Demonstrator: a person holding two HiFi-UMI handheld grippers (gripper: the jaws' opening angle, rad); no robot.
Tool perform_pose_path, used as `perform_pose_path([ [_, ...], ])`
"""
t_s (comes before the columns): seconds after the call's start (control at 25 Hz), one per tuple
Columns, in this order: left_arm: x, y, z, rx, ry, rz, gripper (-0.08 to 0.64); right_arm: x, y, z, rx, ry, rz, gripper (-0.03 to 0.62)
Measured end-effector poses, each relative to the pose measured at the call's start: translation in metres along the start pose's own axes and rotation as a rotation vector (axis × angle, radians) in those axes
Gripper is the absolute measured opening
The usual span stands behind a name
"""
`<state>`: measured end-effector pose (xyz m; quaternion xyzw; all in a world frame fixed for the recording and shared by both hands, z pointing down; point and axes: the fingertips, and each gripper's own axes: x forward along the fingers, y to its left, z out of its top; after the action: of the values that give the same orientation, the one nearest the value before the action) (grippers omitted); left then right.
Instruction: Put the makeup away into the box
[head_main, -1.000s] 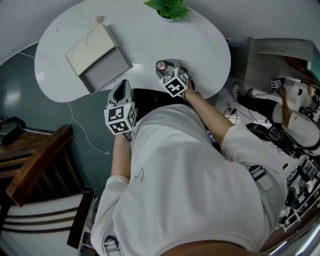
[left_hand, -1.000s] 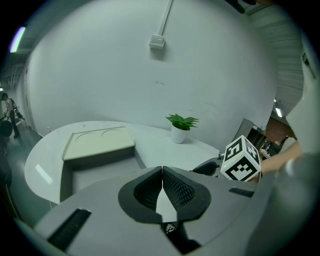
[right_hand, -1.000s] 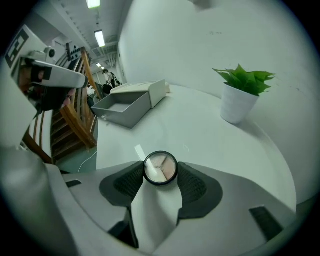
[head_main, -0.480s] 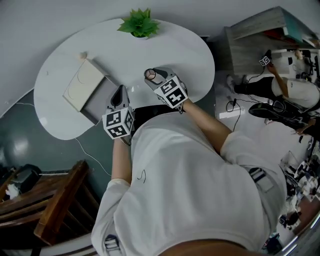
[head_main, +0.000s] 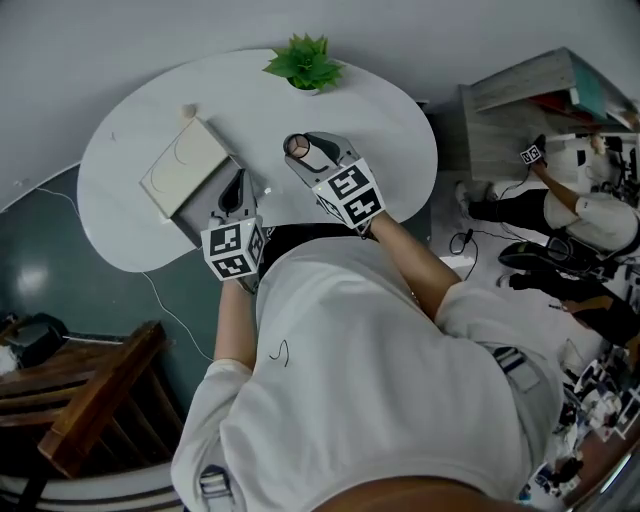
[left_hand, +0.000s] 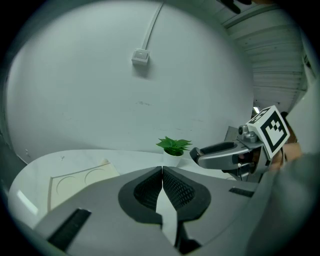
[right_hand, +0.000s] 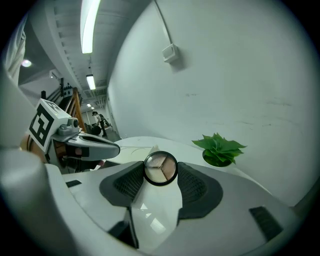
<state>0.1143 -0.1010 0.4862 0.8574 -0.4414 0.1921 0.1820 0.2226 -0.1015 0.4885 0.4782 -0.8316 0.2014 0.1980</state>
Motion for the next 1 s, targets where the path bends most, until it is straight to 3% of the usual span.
perform_pose_path([
  [0.2,-0.025,0.029,-0.007,-0.027,-0.018,0.106,0.02,0.018,0.024,0.017,-0.063,-0.009,0.085,0.212],
  [0.8,-0.143,0.089,-0.064,-0.244,-0.091,0.519,0.02,0.058,0.148,0.041,-0.322,0.012,0.458,0.212],
  [1.0,-0.179,0.1,-0.089,-0.311,-0.1,0.621,0.02,0.06,0.186,0.046,-0.438,0.013,0.551,0.212],
])
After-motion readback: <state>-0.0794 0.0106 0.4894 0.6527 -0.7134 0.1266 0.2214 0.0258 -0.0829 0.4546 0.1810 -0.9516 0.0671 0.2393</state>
